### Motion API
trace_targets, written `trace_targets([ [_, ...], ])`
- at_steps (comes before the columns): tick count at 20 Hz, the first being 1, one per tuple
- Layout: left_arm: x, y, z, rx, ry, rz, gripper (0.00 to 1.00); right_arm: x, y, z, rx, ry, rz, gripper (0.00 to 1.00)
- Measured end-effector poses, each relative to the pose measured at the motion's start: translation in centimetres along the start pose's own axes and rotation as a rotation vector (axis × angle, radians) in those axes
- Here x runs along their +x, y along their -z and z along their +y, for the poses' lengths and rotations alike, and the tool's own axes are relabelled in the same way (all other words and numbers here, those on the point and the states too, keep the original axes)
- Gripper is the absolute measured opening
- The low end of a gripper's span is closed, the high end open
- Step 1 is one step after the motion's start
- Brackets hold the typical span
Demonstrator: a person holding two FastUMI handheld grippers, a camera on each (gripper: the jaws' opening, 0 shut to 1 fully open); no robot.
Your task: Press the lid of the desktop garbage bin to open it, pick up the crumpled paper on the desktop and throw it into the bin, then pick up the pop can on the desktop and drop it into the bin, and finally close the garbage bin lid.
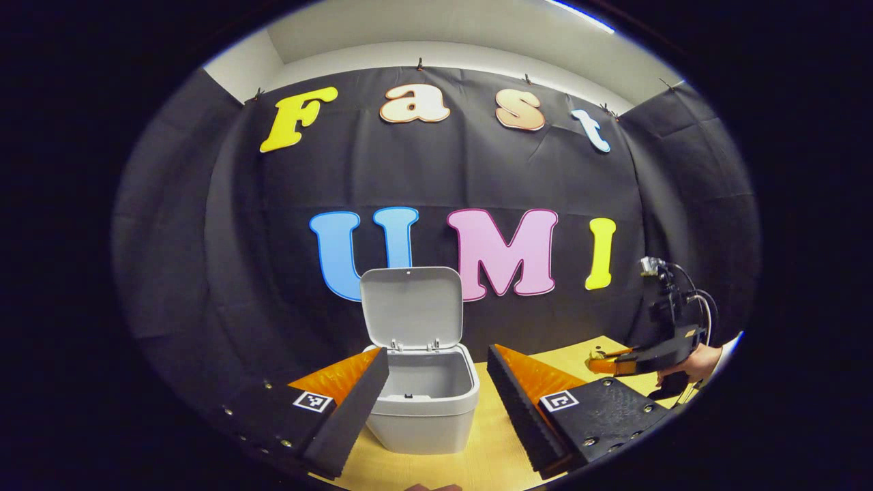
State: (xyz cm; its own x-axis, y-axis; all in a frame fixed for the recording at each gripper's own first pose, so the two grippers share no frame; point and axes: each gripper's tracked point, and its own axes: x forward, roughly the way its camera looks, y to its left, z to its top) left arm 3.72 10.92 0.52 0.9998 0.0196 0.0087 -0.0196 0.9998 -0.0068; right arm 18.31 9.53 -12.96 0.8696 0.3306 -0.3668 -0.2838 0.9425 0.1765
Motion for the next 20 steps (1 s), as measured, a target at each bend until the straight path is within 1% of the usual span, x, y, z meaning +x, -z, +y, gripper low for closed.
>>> trace_targets([
  [3, 0.7, 0.1, 0.5, -0.002, 0.041, -0.01, 0.95, -2.0, -5.8, 4.2, -0.052, -0.05, -0.123, 0.3],
  [5, 0.8, 0.2, 1.1, 0.002, 0.052, -0.016, 0.95, -2.2, -8.7, 7.8, -0.081, -0.082, -0.172, 0.3],
  [7, 0.7, 0.2, 1.9, 0.011, 0.051, -0.025, 0.95, -2.5, -10.8, 11.6, -0.105, -0.134, -0.216, 0.3],
  [9, 0.4, 0.3, 2.9, 0.021, 0.043, -0.029, 0.95, -1.8, -11.8, 14.5, -0.131, -0.171, -0.231, 0.29],
  [12, -0.2, 0.5, 4.5, 0.01, 0.019, -0.025, 0.95, 0.6, -11.1, 19.5, -0.128, -0.233, -0.202, 0.3],
  [15, -1.0, 1.4, 5.9, -0.01, -0.01, -0.005, 0.95, 3.6, -9.3, 23.3, -0.148, -0.276, -0.144, 0.29],
  [16, -1.3, 1.8, 6.2, -0.015, -0.017, 0.004, 0.95, 4.4, -8.2, 24.3, -0.154, -0.297, -0.12, 0.3],
  [18, -1.9, 2.3, 7.0, -0.011, -0.035, 0.016, 0.95, 6.4, -5.9, 25.6, -0.181, -0.301, -0.064, 0.3],
  [19, -2.1, 2.5, 7.3, -0.006, -0.043, 0.018, 0.95, 7.1, -5.0, 25.9, -0.19, -0.302, -0.033, 0.34],
  [20, -2.3, 2.5, 7.4, -0.001, -0.047, 0.018, 0.95, 7.3, -4.1, 26.2, -0.189, -0.304, -0.013, 0.31],
])
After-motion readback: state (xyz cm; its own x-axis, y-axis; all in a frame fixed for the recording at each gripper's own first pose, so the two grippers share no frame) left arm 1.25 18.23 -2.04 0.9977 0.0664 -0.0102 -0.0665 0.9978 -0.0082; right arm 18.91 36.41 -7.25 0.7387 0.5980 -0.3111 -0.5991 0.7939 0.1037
